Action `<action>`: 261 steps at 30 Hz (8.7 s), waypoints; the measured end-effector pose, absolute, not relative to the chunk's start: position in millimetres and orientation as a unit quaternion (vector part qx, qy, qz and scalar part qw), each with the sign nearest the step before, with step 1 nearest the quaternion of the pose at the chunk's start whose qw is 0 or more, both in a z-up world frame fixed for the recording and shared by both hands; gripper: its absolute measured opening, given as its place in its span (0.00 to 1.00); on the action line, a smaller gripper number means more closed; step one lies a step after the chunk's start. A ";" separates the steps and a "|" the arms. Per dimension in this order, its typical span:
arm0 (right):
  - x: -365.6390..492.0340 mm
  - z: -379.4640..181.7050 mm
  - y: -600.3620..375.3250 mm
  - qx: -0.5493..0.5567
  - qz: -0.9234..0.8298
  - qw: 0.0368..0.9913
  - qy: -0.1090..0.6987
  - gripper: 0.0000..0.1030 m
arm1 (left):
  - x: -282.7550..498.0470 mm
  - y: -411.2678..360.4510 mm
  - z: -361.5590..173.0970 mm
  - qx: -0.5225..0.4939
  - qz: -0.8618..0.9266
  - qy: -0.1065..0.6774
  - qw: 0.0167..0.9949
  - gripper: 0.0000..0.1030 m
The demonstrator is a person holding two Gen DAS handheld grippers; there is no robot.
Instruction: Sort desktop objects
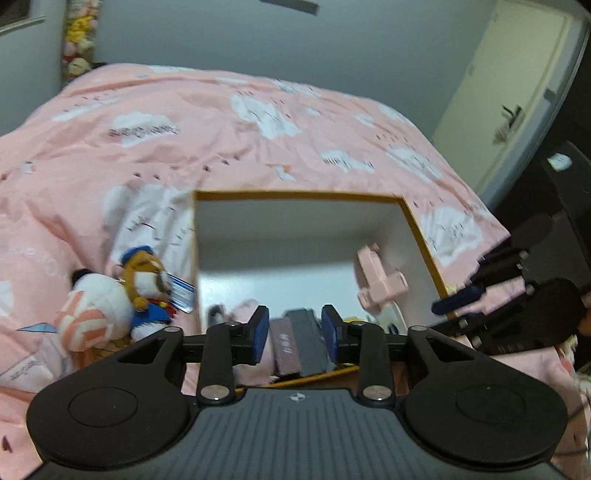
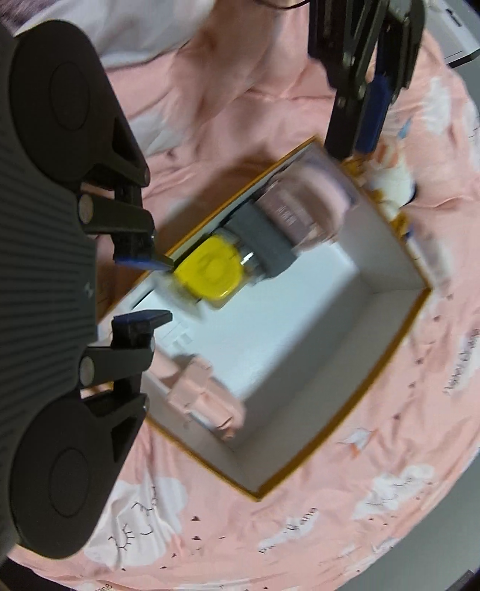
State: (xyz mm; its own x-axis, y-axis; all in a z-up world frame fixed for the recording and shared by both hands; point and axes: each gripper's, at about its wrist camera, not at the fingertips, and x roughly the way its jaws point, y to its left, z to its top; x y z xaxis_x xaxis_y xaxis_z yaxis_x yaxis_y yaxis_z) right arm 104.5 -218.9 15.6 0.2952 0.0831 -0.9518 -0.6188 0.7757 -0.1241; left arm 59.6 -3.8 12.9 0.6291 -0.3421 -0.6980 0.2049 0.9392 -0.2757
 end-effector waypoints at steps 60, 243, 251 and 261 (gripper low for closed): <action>251.6 -91.7 17.6 -0.340 0.285 0.757 0.480 0.44 | 129.1 148.3 -84.8 -0.094 0.013 0.461 0.883 0.53; 51.3 -48.1 -200.4 0.001 0.011 0.944 0.331 0.60 | 47.1 -13.9 -44.0 -0.035 -0.091 0.373 0.923 0.67; 50.9 -51.5 -203.4 0.012 0.016 0.942 0.336 0.60 | 51.1 -26.6 -51.2 -0.016 -0.088 0.391 0.916 0.68; 50.4 -61.6 -213.2 0.030 0.012 0.938 0.345 0.61 | 56.4 -45.0 -63.5 0.009 -0.088 0.401 0.912 0.72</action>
State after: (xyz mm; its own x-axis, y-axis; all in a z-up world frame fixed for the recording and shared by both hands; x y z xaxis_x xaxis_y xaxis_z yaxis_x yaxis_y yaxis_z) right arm 50.4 -213.2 -61.6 0.7611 0.0431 -0.6473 -0.0017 0.9979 0.0644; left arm 56.4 -45.0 -63.5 0.6625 -0.1539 -0.7331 0.1680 0.9843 -0.0548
